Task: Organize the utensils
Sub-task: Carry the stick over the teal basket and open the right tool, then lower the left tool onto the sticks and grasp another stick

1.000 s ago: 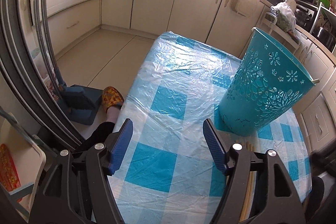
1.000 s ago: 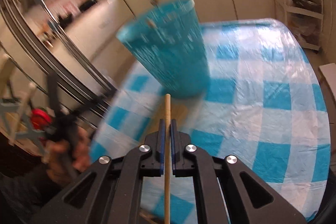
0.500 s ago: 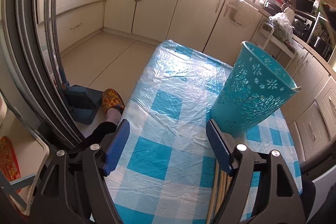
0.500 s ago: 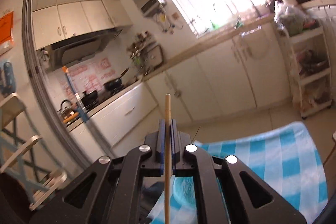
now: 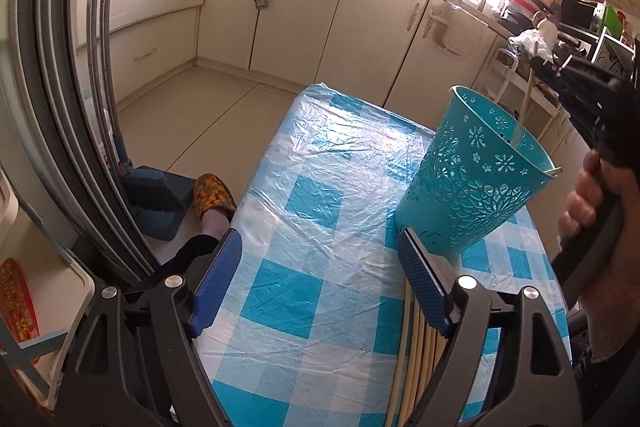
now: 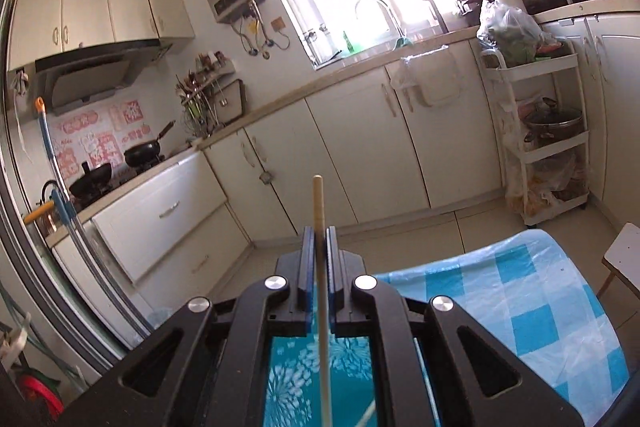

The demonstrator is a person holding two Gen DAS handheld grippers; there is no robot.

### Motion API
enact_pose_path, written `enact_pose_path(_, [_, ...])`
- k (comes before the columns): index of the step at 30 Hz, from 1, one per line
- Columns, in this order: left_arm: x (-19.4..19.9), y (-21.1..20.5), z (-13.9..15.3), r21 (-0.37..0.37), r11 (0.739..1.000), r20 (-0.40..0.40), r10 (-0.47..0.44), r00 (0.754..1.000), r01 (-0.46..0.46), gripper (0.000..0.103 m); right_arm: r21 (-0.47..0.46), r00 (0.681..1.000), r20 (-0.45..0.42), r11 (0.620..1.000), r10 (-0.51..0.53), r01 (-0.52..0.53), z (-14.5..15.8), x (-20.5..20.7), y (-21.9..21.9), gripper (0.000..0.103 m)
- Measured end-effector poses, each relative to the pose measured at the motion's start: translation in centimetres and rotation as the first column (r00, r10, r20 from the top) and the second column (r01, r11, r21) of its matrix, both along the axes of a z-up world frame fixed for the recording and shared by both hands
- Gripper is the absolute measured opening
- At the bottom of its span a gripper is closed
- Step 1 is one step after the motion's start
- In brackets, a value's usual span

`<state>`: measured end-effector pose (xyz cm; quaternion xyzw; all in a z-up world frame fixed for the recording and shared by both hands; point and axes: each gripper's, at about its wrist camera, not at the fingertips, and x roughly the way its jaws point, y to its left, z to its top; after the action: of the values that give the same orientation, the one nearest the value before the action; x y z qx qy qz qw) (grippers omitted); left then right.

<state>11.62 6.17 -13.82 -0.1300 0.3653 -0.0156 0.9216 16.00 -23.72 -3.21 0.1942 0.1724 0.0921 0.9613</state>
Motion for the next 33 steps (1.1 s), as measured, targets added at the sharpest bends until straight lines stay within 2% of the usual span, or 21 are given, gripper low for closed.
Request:
enact_pose_path(4, [-0.2, -0.2, 0.2, 0.003, 1.0, 0.0, -0.005, 1.0, 0.005, 0.077, -0.018, 1.0, 0.01, 1.0, 0.019, -0.019, 0.8, -2.2, -0.1, 0.008])
enact_pose_path(6, [-0.5, -0.2, 0.4, 0.005, 1.0, 0.004, -0.006, 1.0, 0.006, 0.077, -0.031, 0.999, 0.04, 0.999, 0.028, -0.027, 1.8, -4.4, -0.2, 0.012])
enact_pose_path(8, [-0.6, -0.1, 0.6, 0.004, 1.0, 0.005, -0.005, 1.0, 0.005, 0.077, -0.042, 0.998, 0.061, 0.999, 0.031, -0.028, 2.3, -6.1, -0.2, 0.022])
enact_pose_path(12, [-1.1, -0.1, 0.7, 0.007, 1.0, 0.007, -0.004, 1.0, 0.004, 0.077, -0.086, 0.998, 0.059, 0.996, 0.039, -0.034, 2.4, -11.2, -0.2, 0.026])
enact_pose_path(14, [-1.5, 0.0, 0.8, 0.009, 1.0, 0.006, -0.005, 1.0, 0.005, 0.077, -0.11, 0.999, -0.005, 0.993, 0.039, -0.039, 0.8, -12.8, 0.1, 0.026])
enact_pose_path(16, [-1.8, 0.1, 0.7, 0.012, 1.0, 0.002, -0.007, 1.0, 0.007, 0.078, -0.124, 0.99, -0.132, 0.99, 0.052, -0.069, -2.3, -13.5, 0.7, 0.026])
enact_pose_path(18, [-2.0, 0.0, 0.5, 0.013, 1.0, -0.006, -0.011, 1.0, 0.011, 0.078, -0.11, 0.96, -0.273, 0.989, 0.064, -0.097, -6.0, -13.4, 1.3, 0.024])
enact_pose_path(19, [-2.1, -0.1, 0.4, 0.015, 1.0, -0.014, -0.015, 1.0, 0.015, 0.078, -0.084, 0.935, -0.346, 0.99, 0.077, -0.113, -7.9, -13.0, 1.5, 0.02])
enact_pose_path(22, [-2.5, -0.2, 0.3, 0.024, 0.999, -0.021, -0.026, 0.999, 0.026, 0.079, -0.056, 0.885, -0.456, 0.99, 0.089, -0.129, -11.5, -11.7, 2.2, 0.017])
enact_pose_path(26, [-2.9, -0.3, 0.2, 0.042, 0.998, -0.029, -0.038, 0.999, 0.04, 0.08, -0.061, 0.855, -0.512, 0.99, 0.08, -0.129, -13.6, -9.7, 3.0, 0.016])
enact_pose_path(33, [-2.7, -0.3, -0.6, 0.04, 0.998, -0.064, -0.044, 0.997, 0.047, 0.081, -0.117, 0.847, -0.53, 0.985, 0.046, -0.127, -14.6, -8.4, 4.6, 0.016])
